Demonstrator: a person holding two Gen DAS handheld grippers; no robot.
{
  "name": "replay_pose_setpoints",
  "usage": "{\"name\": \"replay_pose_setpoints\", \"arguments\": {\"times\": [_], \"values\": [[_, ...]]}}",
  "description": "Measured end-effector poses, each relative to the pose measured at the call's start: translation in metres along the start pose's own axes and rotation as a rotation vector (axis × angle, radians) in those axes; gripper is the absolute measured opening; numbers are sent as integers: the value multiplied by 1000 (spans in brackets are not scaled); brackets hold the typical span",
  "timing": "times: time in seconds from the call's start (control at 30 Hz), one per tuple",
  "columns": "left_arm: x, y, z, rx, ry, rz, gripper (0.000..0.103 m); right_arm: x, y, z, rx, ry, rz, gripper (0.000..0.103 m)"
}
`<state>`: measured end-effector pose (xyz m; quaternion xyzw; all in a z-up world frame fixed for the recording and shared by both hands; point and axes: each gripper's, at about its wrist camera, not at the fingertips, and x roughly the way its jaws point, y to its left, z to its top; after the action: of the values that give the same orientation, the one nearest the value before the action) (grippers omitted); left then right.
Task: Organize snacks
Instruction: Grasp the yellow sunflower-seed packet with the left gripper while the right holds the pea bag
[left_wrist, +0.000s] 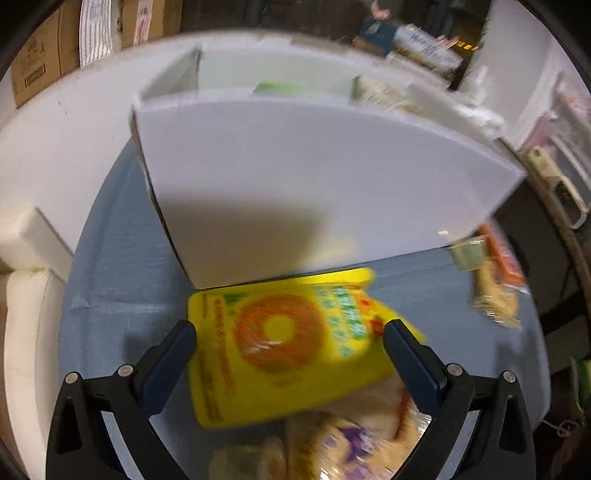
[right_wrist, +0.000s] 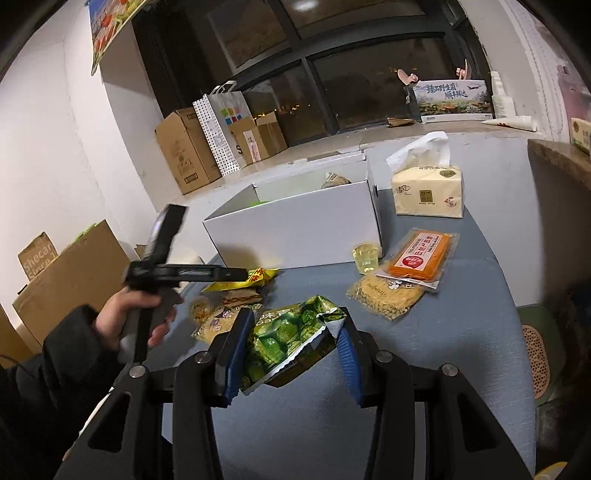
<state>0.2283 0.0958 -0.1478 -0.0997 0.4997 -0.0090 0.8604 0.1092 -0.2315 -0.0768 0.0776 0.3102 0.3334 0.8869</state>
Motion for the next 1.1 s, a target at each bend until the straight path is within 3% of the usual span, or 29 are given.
{"name": "replay_pose_setpoints", "arguments": {"times": [0.07,0.13,0.2,0.27,0.33,0.4,0.5,0.77,0.93,1.1], "values": [[5,9,0,-56,11,-47,102,0,2,-1,-5,2,-1,48],[3,6,-2,-37,4,-20,95,0,4,-2,-9,6,-1,48],[-2,5,-7,-39,-11,-34,72,3,4,-3,-6,11,5,48],[-9,8,-10,-72,-15,-106,20,6,5,-4,-2,19,11,48],[-13,7,-14,-65,-8,-158,14,8,8,-5,-6,22,13,48],[-23,-5,-19,-6,-50,-127,11,9,10,-6,-13,27,15,48],[-45,-17,-21,16,-123,-174,7,9,10,-7,-17,28,8,48],[-129,-51,-24,158,-336,-98,6,5,6,-4,7,16,1,48],[-176,-49,-6,152,-457,-93,6,8,12,7,-12,4,9,48],[-197,-43,17,125,-518,-92,6,17,26,42,-71,-28,12,48]]}}
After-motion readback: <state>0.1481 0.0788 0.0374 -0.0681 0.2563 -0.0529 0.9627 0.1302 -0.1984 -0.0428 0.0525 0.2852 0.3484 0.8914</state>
